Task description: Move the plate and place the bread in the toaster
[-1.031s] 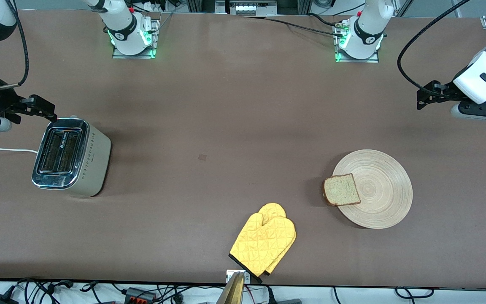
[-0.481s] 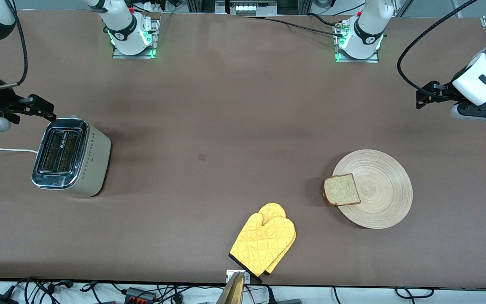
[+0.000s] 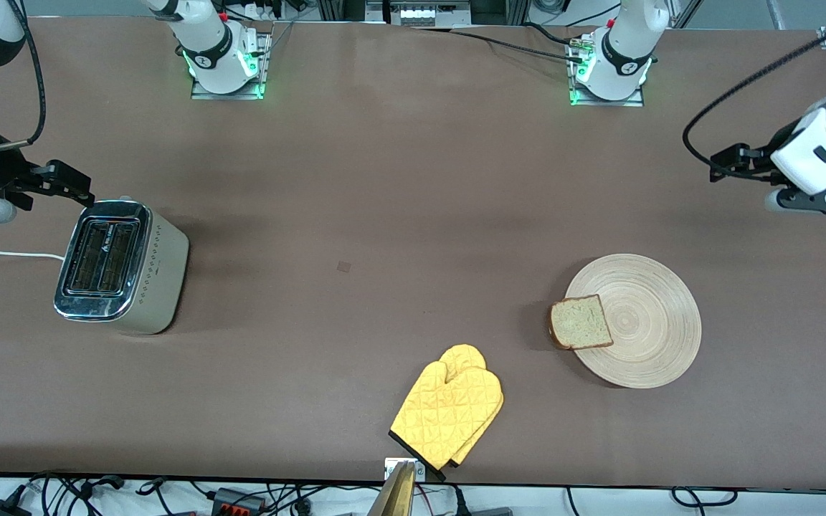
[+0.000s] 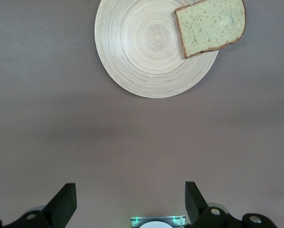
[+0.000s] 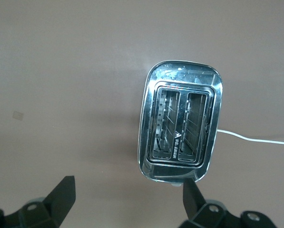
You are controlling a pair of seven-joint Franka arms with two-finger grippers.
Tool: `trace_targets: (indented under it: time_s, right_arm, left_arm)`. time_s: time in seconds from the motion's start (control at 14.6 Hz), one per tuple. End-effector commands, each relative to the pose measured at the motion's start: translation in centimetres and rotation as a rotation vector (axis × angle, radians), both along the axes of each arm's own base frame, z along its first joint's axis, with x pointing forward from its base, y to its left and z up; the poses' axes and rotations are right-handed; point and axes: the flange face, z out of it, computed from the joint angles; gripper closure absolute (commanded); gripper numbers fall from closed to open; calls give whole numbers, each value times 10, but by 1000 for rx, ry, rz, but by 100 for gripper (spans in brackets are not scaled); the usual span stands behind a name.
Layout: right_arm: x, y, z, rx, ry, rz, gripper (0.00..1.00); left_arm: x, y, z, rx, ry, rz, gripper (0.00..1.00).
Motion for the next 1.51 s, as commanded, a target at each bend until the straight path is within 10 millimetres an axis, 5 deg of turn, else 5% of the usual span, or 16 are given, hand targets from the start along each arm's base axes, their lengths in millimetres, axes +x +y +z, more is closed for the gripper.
trace_targets:
  time_s: [0.0, 0.14, 0.41, 0.55, 0.76, 0.96, 1.31, 1.44]
  right_arm:
    - [2, -3, 4, -7, 7, -3, 0]
    - [2, -3, 4, -7, 7, -6, 0]
    - [2, -3, 4, -7, 7, -4, 0]
    - [2, -3, 4, -7, 7, -4, 0]
    - [2, -3, 4, -7, 7, -4, 0]
    - [2, -3, 3, -5, 9, -4, 0]
    - [2, -4, 3, -5, 9, -6, 0]
    - [2, -4, 3, -5, 9, -6, 0]
  left_arm:
    - [47, 34, -19, -2, 20, 29, 0]
    - [62, 49, -41, -48, 23, 47, 0]
    - [87, 126, -87, -266, -43, 201, 0]
    - [97, 155, -129, -370, -64, 214, 0]
    - [94, 221, -224, -557, -73, 297, 0]
    - [88, 235, -312, -767, -76, 325, 0]
    - [94, 233, -366, -823, -177, 319, 1]
    - [92, 227, -387, -853, -180, 291, 12]
